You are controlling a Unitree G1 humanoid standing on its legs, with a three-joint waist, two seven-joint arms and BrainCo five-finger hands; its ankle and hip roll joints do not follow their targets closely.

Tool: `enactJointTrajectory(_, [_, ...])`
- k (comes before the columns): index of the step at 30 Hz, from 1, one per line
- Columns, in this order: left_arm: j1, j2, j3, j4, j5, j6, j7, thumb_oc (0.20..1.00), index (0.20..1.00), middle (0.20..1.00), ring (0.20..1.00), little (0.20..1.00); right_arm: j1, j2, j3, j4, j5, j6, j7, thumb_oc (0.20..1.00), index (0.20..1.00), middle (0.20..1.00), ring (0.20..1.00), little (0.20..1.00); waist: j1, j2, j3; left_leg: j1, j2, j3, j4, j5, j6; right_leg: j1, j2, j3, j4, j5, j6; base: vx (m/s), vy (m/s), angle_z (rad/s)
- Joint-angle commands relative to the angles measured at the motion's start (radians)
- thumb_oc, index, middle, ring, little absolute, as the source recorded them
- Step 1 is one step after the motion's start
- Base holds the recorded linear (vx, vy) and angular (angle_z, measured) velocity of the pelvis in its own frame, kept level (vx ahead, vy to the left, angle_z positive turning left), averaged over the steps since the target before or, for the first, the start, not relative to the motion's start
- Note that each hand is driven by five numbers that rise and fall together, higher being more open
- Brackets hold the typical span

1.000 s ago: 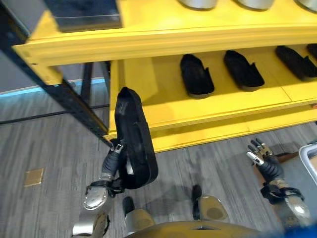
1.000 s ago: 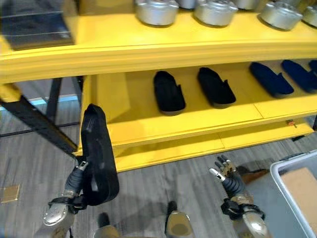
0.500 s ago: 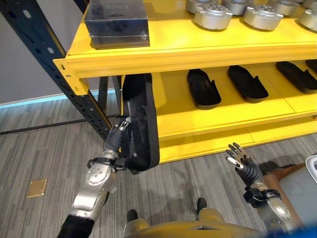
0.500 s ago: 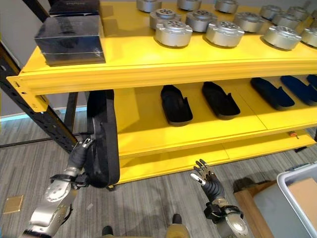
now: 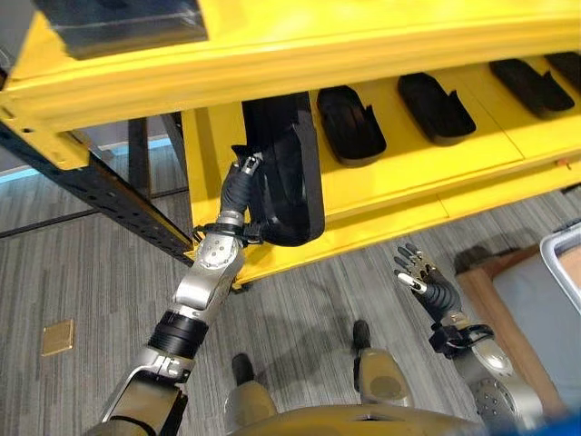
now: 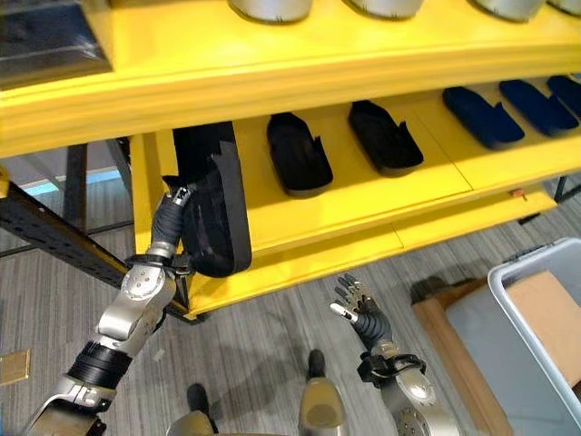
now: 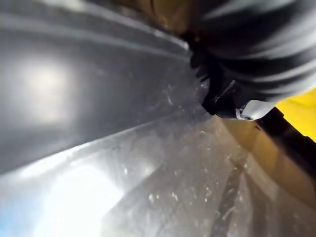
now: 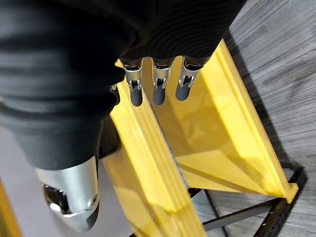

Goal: Move parts from the plastic box to the shelf.

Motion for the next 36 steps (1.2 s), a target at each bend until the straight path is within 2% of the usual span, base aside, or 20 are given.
enactJointTrajectory(1, [-0.046,0.013,0.046,0.023,-0.012,-0.101,0.054,0.200,0.200,0.200,0.200,0.200,0.008,-0.044,-0.014,-0.084,0.039,-0.049,-0.009,1.000,1.000,1.000,1.000,1.000,0.005,-0.008,-0.038,-0.062,0.012,-0.022,0.092,0.008,0.015,-0.015,0.021,-0.047,0.130,-0.106,-0.014,-0.06,-0.027,-0.13])
enactJointTrajectory(7, [-0.149,0.051,0.074,0.139,-0.011,-0.116,0.131,0.200,0.200,0.200,0.200,0.200,0.012,-0.048,0.008,-0.074,0.051,-0.051,-0.010,1.000,1.000,1.000,1.000,1.000,-0.005,-0.013,-0.030,-0.119,0.023,-0.032,0.128,0.006,0.006,-0.068,0.025,-0.046,0.171,-0.115,-0.018,-0.03,-0.029,-0.03])
enactJointTrajectory(16, [-0.383,0.199,0.047,0.367,-0.049,-0.114,0.173,0.200,0.200,0.200,0.200,0.200,0.033,-0.074,0.017,-0.059,0.051,-0.049,0.002,1.000,1.000,1.000,1.000,1.000,-0.028,-0.016,-0.033,-0.218,0.042,-0.050,0.197,-0.007,-0.004,-0.159,0.039,-0.042,0.233,-0.127,-0.021,-0.02,-0.017,0.01])
enactJointTrajectory(18, [-0.428,0.228,0.031,0.406,-0.066,-0.112,0.171,0.200,0.200,0.200,0.200,0.200,0.035,-0.078,0.018,-0.058,0.054,-0.048,0.003,1.000,1.000,1.000,1.000,1.000,-0.031,-0.014,-0.033,-0.245,0.045,-0.058,0.221,-0.013,-0.003,-0.183,0.038,-0.040,0.253,-0.133,-0.022,0.03,-0.006,0.02])
enactJointTrajectory(19, [-0.446,0.241,0.025,0.422,-0.077,-0.109,0.171,0.200,0.200,0.200,0.200,0.200,0.037,-0.079,0.019,-0.052,0.055,-0.047,0.003,1.000,1.000,1.000,1.000,1.000,-0.034,-0.013,-0.034,-0.245,0.046,-0.061,0.237,-0.040,-0.010,-0.181,0.036,-0.043,0.271,-0.158,-0.016,0.06,-0.007,0.00])
enactJointTrajectory(20, [-0.474,0.253,0.012,0.442,-0.093,-0.111,0.168,0.200,0.200,0.200,0.200,0.200,0.036,-0.079,0.018,-0.050,0.056,-0.046,0.002,1.000,1.000,1.000,1.000,1.000,-0.034,-0.013,-0.032,-0.261,0.048,-0.066,0.252,-0.044,-0.009,-0.192,0.033,-0.044,0.283,-0.163,-0.017,0.06,-0.018,0.04])
enactJointTrajectory(21, [-0.510,0.238,-0.006,0.489,-0.222,-0.125,0.138,0.200,0.200,0.200,0.200,0.200,0.034,-0.082,0.021,-0.043,0.057,-0.041,0.001,1.000,1.000,1.000,1.000,1.000,-0.038,-0.011,-0.032,-0.289,0.050,-0.072,0.277,-0.051,-0.006,-0.216,0.029,-0.048,0.307,-0.170,-0.019,0.00,-0.014,0.03])
enactJointTrajectory(23, [-0.540,0.250,-0.021,0.506,-0.241,-0.121,0.127,0.200,0.200,0.200,0.200,0.200,0.030,-0.079,0.027,-0.039,0.060,-0.039,0.000,1.000,1.000,1.000,1.000,1.000,-0.039,-0.010,-0.033,-0.300,0.050,-0.074,0.285,-0.054,-0.006,-0.224,0.028,-0.048,0.313,-0.172,-0.018,0.01,-0.004,0.05])
enactJointTrajectory(25, [-0.630,0.321,-0.079,0.574,-0.236,-0.101,0.109,0.200,0.200,0.200,0.200,0.200,0.027,-0.080,0.028,-0.034,0.061,-0.034,0.007,1.000,1.000,1.000,1.000,1.000,-0.040,-0.005,-0.036,-0.337,0.052,-0.081,0.313,-0.063,-0.003,-0.253,0.026,-0.049,0.332,-0.177,-0.018,0.01,0.009,0.07])
enactJointTrajectory(28, [-0.764,0.366,-0.147,0.725,-0.282,-0.078,0.081,0.200,0.200,0.200,0.200,0.200,0.024,-0.073,0.035,-0.018,0.067,-0.029,0.008,1.000,1.000,1.000,1.000,1.000,-0.045,0.000,-0.043,-0.387,0.046,-0.091,0.342,-0.076,0.005,-0.298,0.023,-0.045,0.352,-0.181,-0.016,0.03,0.019,0.10])
enactJointTrajectory(36, [-0.841,0.369,-0.139,0.853,-0.387,-0.064,0.067,0.200,0.200,0.200,0.200,0.200,0.020,-0.062,0.040,-0.007,0.077,-0.027,-0.004,1.000,1.000,1.000,1.000,1.000,-0.044,-0.002,-0.043,-0.441,0.041,-0.102,0.385,-0.098,0.015,-0.340,0.017,-0.038,0.370,-0.185,-0.013,0.01,0.017,0.02])
